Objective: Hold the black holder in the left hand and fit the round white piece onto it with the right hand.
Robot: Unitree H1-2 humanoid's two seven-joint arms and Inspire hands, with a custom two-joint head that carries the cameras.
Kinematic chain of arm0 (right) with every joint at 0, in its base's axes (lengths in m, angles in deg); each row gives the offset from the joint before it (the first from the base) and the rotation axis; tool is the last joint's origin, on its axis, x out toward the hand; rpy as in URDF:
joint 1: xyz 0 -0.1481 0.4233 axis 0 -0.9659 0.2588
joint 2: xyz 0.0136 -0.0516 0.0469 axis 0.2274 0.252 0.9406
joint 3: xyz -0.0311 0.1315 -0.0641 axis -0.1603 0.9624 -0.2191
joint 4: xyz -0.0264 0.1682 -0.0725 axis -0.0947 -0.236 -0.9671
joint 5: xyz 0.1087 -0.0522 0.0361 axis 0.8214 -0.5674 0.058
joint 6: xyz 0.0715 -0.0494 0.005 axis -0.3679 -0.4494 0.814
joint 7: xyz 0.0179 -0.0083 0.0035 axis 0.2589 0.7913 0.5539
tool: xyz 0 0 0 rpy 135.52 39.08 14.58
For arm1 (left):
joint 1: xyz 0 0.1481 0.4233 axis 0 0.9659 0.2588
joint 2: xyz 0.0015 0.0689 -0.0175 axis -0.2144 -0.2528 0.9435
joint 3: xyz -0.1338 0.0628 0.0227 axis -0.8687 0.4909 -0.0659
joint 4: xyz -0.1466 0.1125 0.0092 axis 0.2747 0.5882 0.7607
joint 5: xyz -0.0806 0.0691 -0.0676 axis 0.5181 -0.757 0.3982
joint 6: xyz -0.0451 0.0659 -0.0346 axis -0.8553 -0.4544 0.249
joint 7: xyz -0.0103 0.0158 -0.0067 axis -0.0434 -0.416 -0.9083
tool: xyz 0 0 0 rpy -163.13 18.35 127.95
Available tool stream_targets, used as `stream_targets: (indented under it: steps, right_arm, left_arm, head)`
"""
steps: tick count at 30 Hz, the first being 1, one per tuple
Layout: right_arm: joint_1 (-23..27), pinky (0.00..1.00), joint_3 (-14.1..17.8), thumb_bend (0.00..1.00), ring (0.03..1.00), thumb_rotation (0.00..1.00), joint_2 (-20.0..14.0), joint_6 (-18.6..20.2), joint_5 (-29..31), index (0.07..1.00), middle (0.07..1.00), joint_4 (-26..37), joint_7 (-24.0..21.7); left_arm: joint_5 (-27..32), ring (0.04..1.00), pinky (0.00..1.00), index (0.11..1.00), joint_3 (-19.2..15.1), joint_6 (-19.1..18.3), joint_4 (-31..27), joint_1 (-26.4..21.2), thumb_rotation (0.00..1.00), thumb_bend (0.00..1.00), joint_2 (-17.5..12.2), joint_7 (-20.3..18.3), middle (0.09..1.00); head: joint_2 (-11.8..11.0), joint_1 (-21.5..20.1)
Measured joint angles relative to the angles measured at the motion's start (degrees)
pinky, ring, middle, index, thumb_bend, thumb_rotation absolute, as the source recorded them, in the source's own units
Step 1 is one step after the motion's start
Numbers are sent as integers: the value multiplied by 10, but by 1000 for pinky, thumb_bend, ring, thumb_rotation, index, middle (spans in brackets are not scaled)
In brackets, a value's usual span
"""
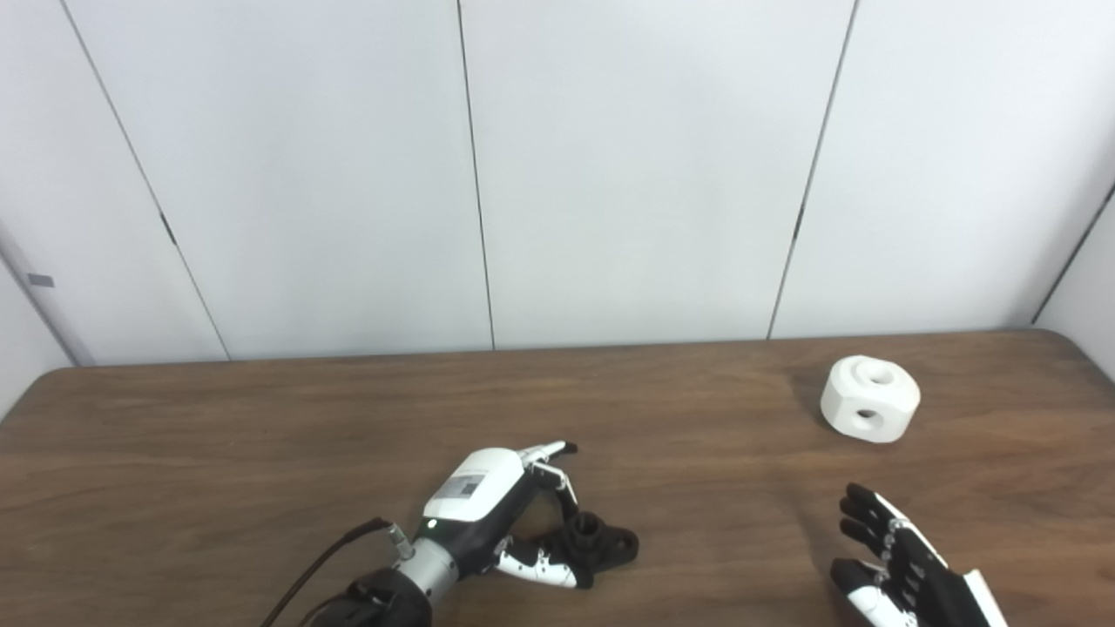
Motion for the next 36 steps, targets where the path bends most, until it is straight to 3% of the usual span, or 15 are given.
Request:
stream_targets:
  steps: [11,13,17,22,26,30,36]
  right_arm:
    - [1,674,-3,717,840,626,0,2,-4,855,868,1,5]
    - [1,659,-6,719,821,640,0,1,-18,847,858,0,12]
    - [-1,647,-1,696,804,629,-1,-5,-60,843,843,4,26]
    - [-5,608,49,756,752,613,-14,-1,-125,789,797,59,38]
    - [14,579,97,773,744,601,-48,3,-151,798,799,62,38]
    - [55,580,129,781,787,573,-76,44,-166,835,837,67,33]
    - [106,591,129,881,809,658,-113,139,-236,881,867,86,-8]
  left_arm:
    - [0,960,969,481,-1,16,14,0,46,515,0,13,947]
    - [-6,954,958,480,0,23,15,0,47,516,-1,19,940]
    - [-21,955,943,480,3,39,20,0,47,516,-1,38,938]
    - [-22,958,964,480,3,39,20,3,47,516,-1,41,935]
    - [-21,975,991,481,2,36,20,4,46,515,-2,35,948]
    - [-13,966,977,482,0,37,20,4,45,515,-4,30,945]
    - [1,975,1000,482,-2,49,23,1,45,514,-11,19,949]
  head:
    - [-11,-18]
    - [-29,-40]
    - [-57,-43]
    - [-102,-83]
    - [-111,-104]
    - [-127,-120]
    - [-136,-152]
